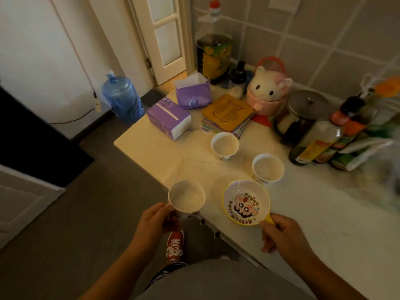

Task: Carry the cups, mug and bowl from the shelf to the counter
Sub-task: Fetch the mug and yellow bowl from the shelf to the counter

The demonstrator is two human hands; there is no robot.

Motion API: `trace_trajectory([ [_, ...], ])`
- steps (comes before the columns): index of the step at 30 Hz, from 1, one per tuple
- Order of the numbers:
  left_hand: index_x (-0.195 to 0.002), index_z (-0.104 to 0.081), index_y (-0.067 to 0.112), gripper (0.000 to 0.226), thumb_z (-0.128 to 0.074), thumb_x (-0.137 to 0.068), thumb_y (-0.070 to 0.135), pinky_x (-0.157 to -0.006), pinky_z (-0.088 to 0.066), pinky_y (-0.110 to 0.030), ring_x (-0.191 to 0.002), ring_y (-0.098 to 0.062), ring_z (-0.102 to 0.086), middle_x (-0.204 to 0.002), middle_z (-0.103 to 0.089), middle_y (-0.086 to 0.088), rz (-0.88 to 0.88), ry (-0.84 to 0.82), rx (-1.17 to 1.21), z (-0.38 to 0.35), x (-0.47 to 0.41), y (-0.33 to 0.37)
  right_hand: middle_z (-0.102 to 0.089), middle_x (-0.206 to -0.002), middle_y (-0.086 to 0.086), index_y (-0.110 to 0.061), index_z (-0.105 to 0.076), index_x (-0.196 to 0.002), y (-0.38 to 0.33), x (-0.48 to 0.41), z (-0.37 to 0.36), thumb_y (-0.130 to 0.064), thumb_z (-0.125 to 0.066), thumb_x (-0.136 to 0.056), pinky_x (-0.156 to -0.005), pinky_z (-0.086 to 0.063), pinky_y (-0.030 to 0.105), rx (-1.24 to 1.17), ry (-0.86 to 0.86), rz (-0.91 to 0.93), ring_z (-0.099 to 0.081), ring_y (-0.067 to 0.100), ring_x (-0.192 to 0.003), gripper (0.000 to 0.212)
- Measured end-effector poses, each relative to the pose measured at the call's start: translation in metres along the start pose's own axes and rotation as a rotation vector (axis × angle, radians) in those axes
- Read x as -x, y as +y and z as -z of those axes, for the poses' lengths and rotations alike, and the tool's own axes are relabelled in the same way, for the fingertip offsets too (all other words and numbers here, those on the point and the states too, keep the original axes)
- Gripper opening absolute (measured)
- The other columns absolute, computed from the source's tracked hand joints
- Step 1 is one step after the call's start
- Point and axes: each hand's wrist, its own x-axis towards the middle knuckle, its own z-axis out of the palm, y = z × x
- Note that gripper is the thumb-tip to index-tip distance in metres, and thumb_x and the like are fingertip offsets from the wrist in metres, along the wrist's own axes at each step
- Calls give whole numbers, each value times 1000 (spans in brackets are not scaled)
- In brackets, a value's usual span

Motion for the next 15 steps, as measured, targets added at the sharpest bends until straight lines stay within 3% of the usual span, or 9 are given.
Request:
trace_trajectory([
  [2,-77,-68,4,33,-47,-99,16,-70,-59,-41,-71,-28,-66,-72,-69,-11,-10,-84,-42,3,-27,11,-65,-52,8,-10,-63,-58,-6,1,-8,-12,-61,-87,-40,-47,28,-40,75,-44,-67,32,-45,29],
  [7,-65,-70,21,40,-49,-98,21,-74,-60,-38,-75,-22,-70,-72,-72,-5,15,-323,-179,19,-83,35,-64,-53,10,-11,-65,-60,-24,14,-39,-12,-61,-86,-42,-49,31,-113,228,-140,-67,34,-46,26],
  [11,-68,-70,21,37,-50,-98,20,-80,-59,-43,-81,-26,-71,-76,-73,-8,-10,-468,-242,32,-123,48,-63,-53,10,-9,-63,-60,-37,21,-64,-12,-62,-87,-45,-50,33,-142,345,-174,-65,30,-44,28],
  [15,-71,-71,19,35,-50,-98,19,-75,-60,-37,-79,-27,-71,-78,-73,-11,9,-592,-277,35,-150,55,-64,-51,8,-9,-63,-61,-44,30,-89,-13,-63,-87,-45,-51,34,-202,448,-233,-63,24,-42,27],
])
